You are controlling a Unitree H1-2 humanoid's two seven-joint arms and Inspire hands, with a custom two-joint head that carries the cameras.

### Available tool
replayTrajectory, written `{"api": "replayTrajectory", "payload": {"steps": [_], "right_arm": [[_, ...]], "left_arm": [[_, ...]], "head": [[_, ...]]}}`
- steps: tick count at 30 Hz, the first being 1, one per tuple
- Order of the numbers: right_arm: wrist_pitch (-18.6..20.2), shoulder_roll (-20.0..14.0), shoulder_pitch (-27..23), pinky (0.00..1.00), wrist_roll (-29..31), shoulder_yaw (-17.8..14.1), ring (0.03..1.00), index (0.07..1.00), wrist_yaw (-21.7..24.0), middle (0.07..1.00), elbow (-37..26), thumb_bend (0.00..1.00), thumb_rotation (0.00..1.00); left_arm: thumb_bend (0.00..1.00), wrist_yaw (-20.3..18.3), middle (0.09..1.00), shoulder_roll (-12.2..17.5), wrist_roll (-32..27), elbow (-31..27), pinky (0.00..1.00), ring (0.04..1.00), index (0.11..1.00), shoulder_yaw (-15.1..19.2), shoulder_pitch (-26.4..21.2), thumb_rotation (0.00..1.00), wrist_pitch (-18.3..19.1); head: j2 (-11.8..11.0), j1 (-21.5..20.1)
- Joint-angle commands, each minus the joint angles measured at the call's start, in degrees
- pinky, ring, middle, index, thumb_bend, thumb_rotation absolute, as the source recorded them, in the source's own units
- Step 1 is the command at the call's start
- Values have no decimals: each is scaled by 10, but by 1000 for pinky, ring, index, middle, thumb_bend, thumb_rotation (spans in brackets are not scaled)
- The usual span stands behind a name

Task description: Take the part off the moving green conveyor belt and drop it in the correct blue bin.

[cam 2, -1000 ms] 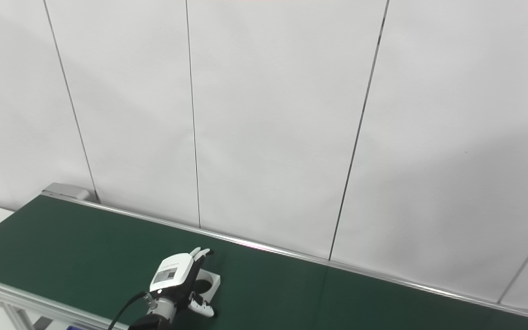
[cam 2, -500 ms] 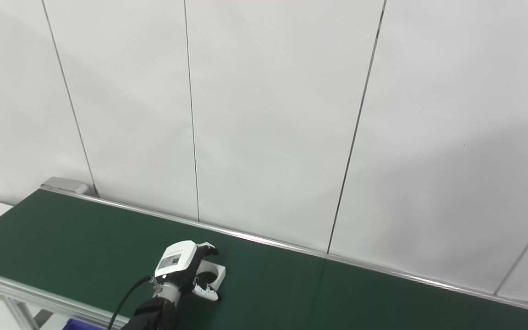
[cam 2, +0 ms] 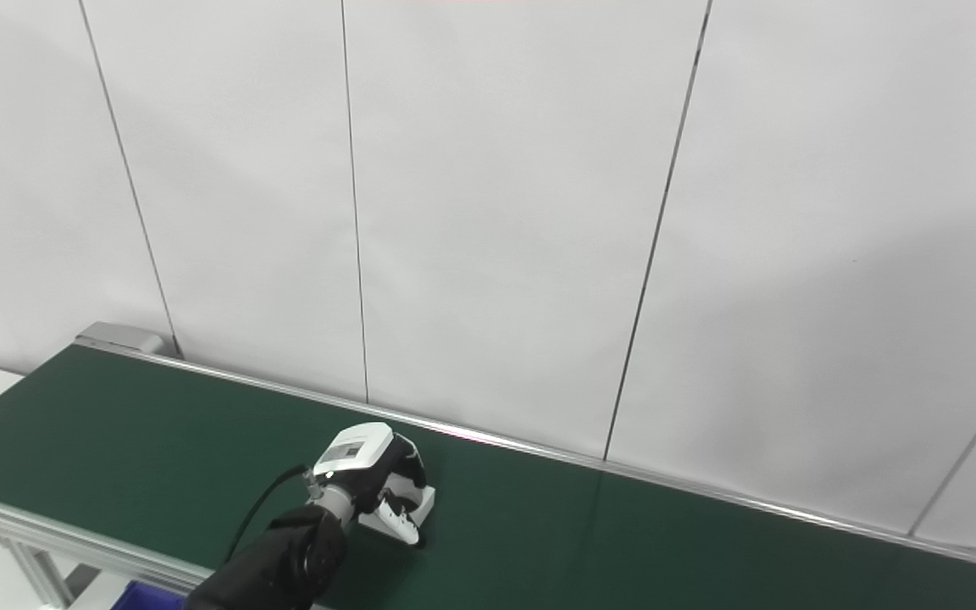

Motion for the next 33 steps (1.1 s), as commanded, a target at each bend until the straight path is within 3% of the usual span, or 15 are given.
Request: {"api": "replayTrajectory", "payload": {"steps": [1, 8, 14, 21, 24, 33], "right_arm": [[-1, 6, -4, 782, 0, -3, 860, 926, -7, 899, -23, 809, 206], [-1, 10, -6, 784, 4, -2, 862, 928, -7, 902, -21, 808, 203], [-1, 10, -9, 785, 5, -3, 861, 932, -5, 904, -18, 810, 201], [4, 8, -12, 781, 2, -4, 865, 936, -2, 908, -19, 809, 201], [2, 7, -13, 779, 2, -4, 861, 934, -4, 904, -17, 809, 191], [10, 7, -11, 789, 4, -3, 864, 933, 0, 907, -28, 807, 171]], "left_arm": [[498, -28, 541, 8, 7, 3, 404, 439, 480, -10, -6, 0, 16], [497, -34, 533, 29, 0, -35, 387, 428, 489, -3, 4, 0, 13], [498, 4, 482, 55, -4, -144, 333, 383, 522, 38, 40, 0, -23], [488, -12, 443, 64, -26, -296, 224, 347, 532, 92, 84, 0, -23], [497, -15, 490, 64, -32, -353, 183, 396, 490, 105, 105, 0, -30], [500, -37, 489, 58, -71, -479, 158, 412, 488, 140, 177, 0, -42]], "head": [[0, 1], [0, -4], [1, -4], [4, -5], [6, -7], [18, -20]]}}
